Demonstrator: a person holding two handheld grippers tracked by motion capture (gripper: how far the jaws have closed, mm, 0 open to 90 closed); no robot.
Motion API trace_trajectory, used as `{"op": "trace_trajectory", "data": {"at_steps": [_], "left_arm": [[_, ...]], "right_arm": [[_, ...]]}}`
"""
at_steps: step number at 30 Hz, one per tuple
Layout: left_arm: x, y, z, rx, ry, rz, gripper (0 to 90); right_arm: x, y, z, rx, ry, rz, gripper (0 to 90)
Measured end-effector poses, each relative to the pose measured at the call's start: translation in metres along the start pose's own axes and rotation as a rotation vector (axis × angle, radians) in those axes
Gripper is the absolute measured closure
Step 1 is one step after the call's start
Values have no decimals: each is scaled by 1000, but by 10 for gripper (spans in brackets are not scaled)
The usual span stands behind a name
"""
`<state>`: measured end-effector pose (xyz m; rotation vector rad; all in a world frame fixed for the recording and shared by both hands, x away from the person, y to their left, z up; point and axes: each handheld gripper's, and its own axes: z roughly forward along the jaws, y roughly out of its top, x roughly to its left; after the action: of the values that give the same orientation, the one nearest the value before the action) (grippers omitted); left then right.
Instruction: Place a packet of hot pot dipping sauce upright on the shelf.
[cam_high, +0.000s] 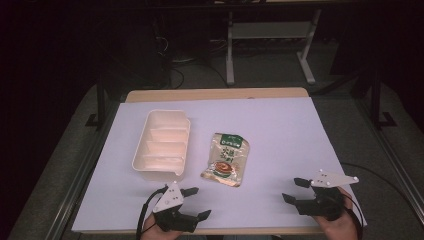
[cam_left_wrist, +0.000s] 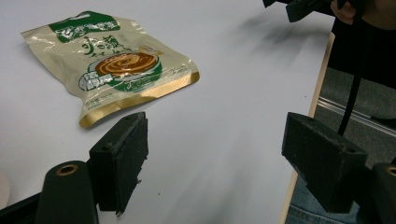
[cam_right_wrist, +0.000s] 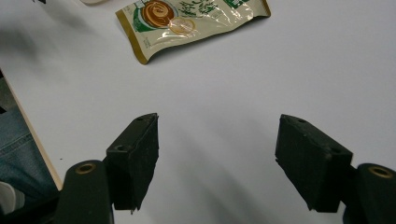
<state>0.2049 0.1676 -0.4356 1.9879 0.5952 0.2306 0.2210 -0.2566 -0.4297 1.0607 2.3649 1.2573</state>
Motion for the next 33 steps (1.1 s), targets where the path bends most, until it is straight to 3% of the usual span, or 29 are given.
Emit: {"op": "trace_trajectory", "data": {"at_steps": [7, 15, 21, 28, 33], "left_arm": [[-1, 0, 2, 3, 1, 6, 243], [-4, 3, 6, 25, 25, 42, 312], [-2, 11, 17, 21, 38, 24, 499], [9, 30, 41, 38, 140, 32, 726], [21, 39, 62, 67, 152, 30, 781]], "right_arm": [[2, 0, -2, -9, -8, -5, 293], [4, 0, -1, -1, -19, -17, 293], [5, -1, -1, -1, -27, -15, 291], [4, 0, 0, -1, -38, -10, 291], [5, 0, -1, -2, -37, -12, 290]]}}
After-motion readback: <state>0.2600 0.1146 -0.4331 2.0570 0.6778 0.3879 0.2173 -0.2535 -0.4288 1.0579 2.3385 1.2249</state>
